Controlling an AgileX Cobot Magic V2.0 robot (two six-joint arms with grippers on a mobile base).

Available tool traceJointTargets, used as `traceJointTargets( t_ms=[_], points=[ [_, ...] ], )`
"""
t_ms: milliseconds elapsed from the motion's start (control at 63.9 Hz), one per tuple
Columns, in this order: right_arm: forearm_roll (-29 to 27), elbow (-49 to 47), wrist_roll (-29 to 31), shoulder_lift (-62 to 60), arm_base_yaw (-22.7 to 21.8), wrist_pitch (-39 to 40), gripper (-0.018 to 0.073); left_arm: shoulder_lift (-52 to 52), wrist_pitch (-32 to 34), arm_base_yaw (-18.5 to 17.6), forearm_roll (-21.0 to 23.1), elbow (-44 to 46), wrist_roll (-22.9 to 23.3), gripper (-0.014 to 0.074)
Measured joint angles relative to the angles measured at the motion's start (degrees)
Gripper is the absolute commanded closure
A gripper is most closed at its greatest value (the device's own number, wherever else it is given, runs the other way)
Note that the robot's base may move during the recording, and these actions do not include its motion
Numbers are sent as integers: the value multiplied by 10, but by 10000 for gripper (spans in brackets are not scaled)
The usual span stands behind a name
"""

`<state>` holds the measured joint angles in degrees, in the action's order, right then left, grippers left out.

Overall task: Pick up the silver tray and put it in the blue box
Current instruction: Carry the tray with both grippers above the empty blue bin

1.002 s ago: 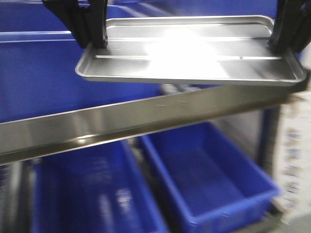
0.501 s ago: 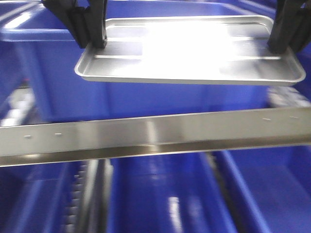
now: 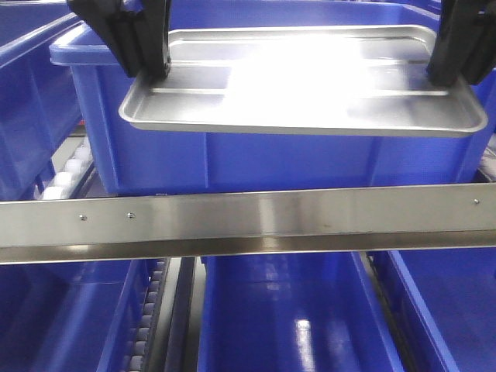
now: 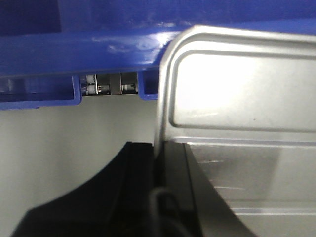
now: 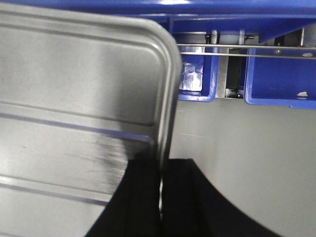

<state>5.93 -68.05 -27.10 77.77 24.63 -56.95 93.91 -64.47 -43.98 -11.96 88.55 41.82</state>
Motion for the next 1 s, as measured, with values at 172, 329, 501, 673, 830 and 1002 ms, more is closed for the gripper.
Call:
traceJointTargets(
  t_ms=[172,329,501,673,830,1002],
  points=[
    [0,0,0,0,0,0,501,0,0,0,0,0,0,701],
    [0,0,0,0,0,0,501,0,0,0,0,0,0,701],
    [0,0,0,0,0,0,501,0,0,0,0,0,0,701],
    [0,0,0,0,0,0,501,0,0,0,0,0,0,701],
    [0,0,0,0,0,0,501,0,0,0,0,0,0,701],
    [0,0,0,0,0,0,501,0,1,0,0,0,0,701]
  ],
)
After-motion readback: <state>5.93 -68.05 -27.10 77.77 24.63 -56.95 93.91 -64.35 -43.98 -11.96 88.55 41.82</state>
